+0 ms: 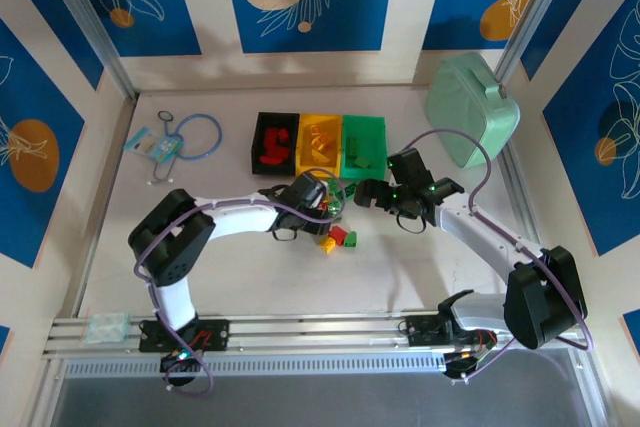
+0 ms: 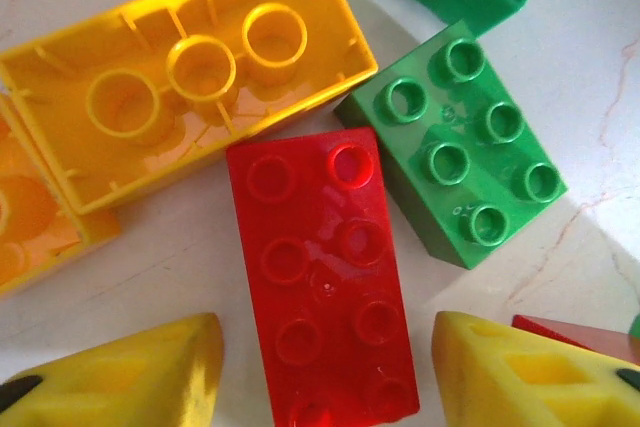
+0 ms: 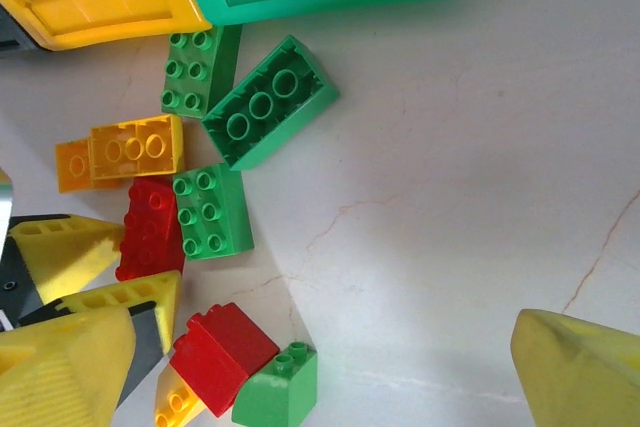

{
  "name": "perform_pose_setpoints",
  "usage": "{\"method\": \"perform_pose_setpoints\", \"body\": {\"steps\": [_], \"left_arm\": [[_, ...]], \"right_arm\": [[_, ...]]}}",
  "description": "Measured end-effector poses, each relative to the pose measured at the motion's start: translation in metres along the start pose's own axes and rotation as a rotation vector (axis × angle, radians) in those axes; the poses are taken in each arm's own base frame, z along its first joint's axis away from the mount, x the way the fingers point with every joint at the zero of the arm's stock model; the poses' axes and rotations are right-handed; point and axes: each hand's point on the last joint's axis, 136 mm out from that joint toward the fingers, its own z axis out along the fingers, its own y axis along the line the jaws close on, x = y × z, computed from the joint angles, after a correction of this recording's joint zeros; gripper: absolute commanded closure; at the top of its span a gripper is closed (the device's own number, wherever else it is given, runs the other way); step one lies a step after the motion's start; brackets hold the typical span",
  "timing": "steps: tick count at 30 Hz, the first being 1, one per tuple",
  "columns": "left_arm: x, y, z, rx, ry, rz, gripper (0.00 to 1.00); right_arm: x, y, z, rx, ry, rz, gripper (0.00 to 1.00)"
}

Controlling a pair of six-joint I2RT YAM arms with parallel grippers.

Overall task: Sort the legos into containers by color
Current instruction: Pick up the lego from the center of the table, then place the lego in the container.

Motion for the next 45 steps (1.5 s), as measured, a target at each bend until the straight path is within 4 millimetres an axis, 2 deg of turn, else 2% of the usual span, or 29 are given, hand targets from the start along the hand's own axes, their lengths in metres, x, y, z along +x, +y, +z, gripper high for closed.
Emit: {"method": "perform_pose_setpoints", "body": {"steps": [7,14,23,26,28,33,36,39,45], "left_arm": [[0.002,0.000,-0.001,-0.024,0.002,0.028,0.68],[0.002,0.007,-0.010,-0.066,-0.004,0.035,0.71],[-0.016,0.017,-0.052,-0.086,-0.079,0.010,0.73],[-0.029,0.034,-0.068,-0.098,-0.120,-0.036,0.74],[-0.040,0.055,-0.077,-0.120,-0.148,-0.085,0.74],[-0.061,0.105,-0.089,-0.168,-0.185,-0.197,0.74],[-0.082,0.126,-0.093,-0.187,-0.209,-0.228,0.74],[-0.105,0.138,-0.093,-0.191,-0.233,-0.237,0.74],[-0.147,0.148,-0.081,-0.184,-0.252,-0.224,0.73]], "right_arm": [[0.002,0.001,0.002,-0.015,0.003,0.004,0.03],[0.003,0.001,0.004,-0.016,0.006,0.006,0.04],[0.010,-0.001,0.009,0.010,0.026,-0.015,0.05],[0.013,0.000,0.010,0.017,0.031,-0.026,0.05],[0.015,0.000,0.011,0.018,0.034,-0.031,0.05],[0.019,0.002,0.011,0.021,0.041,-0.045,0.05],[0.023,0.004,0.011,0.026,0.049,-0.057,0.05],[0.027,0.005,0.011,0.032,0.057,-0.068,0.05],[0.034,0.005,0.011,0.044,0.075,-0.085,0.05]]}}
